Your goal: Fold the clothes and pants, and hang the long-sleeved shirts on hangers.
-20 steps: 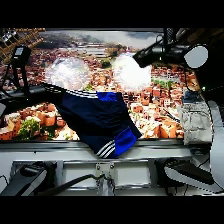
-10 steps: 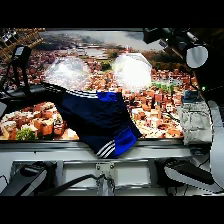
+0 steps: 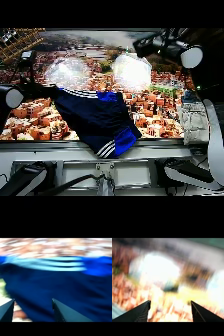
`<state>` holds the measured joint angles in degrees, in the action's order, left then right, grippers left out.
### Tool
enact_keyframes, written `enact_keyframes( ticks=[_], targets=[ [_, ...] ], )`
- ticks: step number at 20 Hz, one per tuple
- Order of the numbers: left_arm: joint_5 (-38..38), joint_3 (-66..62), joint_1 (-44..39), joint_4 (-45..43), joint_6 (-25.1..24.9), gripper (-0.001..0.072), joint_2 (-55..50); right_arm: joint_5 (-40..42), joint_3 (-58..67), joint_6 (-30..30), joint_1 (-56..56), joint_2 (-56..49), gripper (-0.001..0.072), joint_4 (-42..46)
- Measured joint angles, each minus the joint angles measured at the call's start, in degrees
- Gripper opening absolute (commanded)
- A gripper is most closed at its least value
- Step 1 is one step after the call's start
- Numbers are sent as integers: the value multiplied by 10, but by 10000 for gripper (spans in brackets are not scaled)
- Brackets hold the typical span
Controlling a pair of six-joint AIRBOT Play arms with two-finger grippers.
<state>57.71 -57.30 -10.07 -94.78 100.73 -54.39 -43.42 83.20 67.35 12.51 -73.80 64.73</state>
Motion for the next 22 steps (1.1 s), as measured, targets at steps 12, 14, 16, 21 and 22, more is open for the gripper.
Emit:
enact_keyframes(
  ticks=[12,14,16,21,22],
  targets=[
    [-19,48,149,253,-74,710,-152,-57,-93,68,0,-57,592,-42],
    [-10,49,151,270,-76,710,-182,-54,-94,68,0,-60,612,-43],
    [-1,49,153,280,-77,710,-209,-53,-95,68,0,-61,651,-43],
    [5,49,141,354,-100,185,-278,-53,-96,70,0,-63,651,-44],
    [5,49,136,388,-119,2,-290,-54,-96,70,0,-63,650,-44]
  ],
)
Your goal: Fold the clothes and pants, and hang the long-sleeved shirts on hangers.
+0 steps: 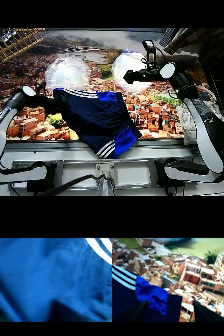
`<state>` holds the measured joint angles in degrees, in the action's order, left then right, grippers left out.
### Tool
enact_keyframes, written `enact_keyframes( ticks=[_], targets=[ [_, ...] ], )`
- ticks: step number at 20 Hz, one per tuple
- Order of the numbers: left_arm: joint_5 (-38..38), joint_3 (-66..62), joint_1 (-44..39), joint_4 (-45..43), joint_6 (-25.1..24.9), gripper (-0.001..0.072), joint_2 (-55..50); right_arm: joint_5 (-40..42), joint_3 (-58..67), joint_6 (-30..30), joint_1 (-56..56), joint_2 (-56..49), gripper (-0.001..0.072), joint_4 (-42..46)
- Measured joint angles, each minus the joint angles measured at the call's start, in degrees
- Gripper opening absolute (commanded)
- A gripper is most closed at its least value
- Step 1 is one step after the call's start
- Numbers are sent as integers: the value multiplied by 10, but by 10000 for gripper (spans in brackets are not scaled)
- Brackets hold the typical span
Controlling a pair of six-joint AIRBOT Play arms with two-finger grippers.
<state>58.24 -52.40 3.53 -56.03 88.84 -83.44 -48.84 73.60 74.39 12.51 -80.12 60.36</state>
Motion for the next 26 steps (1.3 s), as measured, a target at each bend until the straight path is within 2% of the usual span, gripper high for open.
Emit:
enact_keyframes(
  ticks=[3,7,12,18,20,21,25,26],
  targets=[
    [3,0,-8,99,-62,6,-11,-15,0,3,0,-1,651,5],
    [7,0,-6,168,-112,7,30,-50,-24,65,-1,-22,651,35],
    [10,0,-11,192,-135,5,81,-67,-78,101,0,-63,656,-15],
    [11,0,-15,200,-143,4,111,-72,-95,99,1,-100,658,-83],
    [11,0,-15,201,-145,4,115,-77,-96,85,6,-113,637,-112],
    [11,0,-15,202,-145,4,116,-77,-96,75,10,-119,567,-130],
    [11,0,-15,205,-152,1,122,-67,-97,34,39,-139,40,-203],
    [12,0,-15,206,-157,1,127,-60,-95,29,46,-140,46,-214]
  ],
)
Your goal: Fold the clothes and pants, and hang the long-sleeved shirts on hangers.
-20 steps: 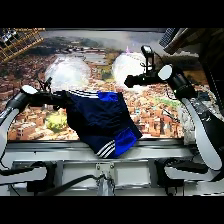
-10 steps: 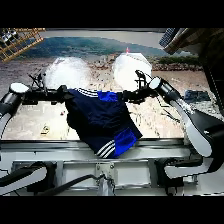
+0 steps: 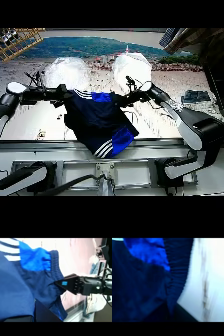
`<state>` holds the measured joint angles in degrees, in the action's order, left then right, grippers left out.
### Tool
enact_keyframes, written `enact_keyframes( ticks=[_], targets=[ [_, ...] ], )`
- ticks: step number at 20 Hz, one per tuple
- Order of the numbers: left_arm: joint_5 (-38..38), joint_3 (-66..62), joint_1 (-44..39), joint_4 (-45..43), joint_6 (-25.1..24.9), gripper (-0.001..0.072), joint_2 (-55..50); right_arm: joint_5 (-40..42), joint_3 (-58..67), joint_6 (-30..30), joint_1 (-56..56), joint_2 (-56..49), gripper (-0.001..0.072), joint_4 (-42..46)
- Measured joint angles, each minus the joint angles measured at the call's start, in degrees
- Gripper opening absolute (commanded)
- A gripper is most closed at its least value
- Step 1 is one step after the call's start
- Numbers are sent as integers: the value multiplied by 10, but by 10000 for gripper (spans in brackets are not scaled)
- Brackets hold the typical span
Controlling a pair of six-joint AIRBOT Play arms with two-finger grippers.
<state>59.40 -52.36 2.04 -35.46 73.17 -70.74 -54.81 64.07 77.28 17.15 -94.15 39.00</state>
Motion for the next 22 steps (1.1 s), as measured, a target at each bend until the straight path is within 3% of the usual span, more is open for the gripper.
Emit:
enact_keyframes(
  ticks=[6,12,17,22],
  targets=[
    [2,-25,7,1,-14,1,87,15,19,-47,17,50,44,-24],
    [10,-142,9,-58,-16,1,258,15,25,-73,32,250,43,14],
    [7,-193,9,-209,-15,0,428,15,25,-12,82,437,43,86],
    [-32,-201,9,-308,23,1,513,18,25,73,130,520,43,119]
  ],
)
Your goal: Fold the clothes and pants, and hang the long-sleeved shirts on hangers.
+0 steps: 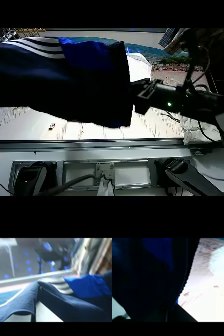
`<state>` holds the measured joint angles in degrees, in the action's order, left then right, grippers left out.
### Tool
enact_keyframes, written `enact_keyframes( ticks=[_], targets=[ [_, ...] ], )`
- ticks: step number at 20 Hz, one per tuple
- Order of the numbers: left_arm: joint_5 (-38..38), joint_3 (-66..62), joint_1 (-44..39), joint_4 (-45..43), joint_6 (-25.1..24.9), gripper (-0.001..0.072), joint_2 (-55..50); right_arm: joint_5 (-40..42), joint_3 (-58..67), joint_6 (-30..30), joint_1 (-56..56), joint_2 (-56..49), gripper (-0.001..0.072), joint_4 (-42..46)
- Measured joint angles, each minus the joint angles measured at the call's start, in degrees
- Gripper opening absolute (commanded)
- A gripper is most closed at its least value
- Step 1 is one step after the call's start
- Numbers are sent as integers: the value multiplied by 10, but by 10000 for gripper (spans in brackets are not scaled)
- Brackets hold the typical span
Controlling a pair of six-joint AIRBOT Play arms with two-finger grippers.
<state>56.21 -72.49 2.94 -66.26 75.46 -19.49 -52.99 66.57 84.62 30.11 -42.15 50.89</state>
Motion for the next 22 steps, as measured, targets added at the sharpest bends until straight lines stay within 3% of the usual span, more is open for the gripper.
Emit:
enact_keyframes(
  ticks=[5,10,14,15,16,17,21,22],
  targets=[
    [-18,15,-1,47,-16,2,-102,0,-10,129,16,5,43,113],
    [-59,26,-43,148,-76,2,-368,7,-57,241,9,-66,44,279],
    [-156,12,-117,191,-102,5,-589,86,-72,294,-46,-203,48,344],
    [-175,3,-131,211,-104,156,-628,112,-66,317,-68,-241,225,352],
    [-194,-9,-144,236,-106,705,-662,134,-55,337,-90,-277,504,355],
    [-207,-19,-154,259,-108,720,-685,147,-44,351,-111,-306,541,355],
    [-201,-44,-164,303,-114,697,-716,128,-6,360,-176,-360,496,345],
    [-179,-47,-159,303,-115,694,-714,111,-3,348,-183,-360,450,344]
  ],
)
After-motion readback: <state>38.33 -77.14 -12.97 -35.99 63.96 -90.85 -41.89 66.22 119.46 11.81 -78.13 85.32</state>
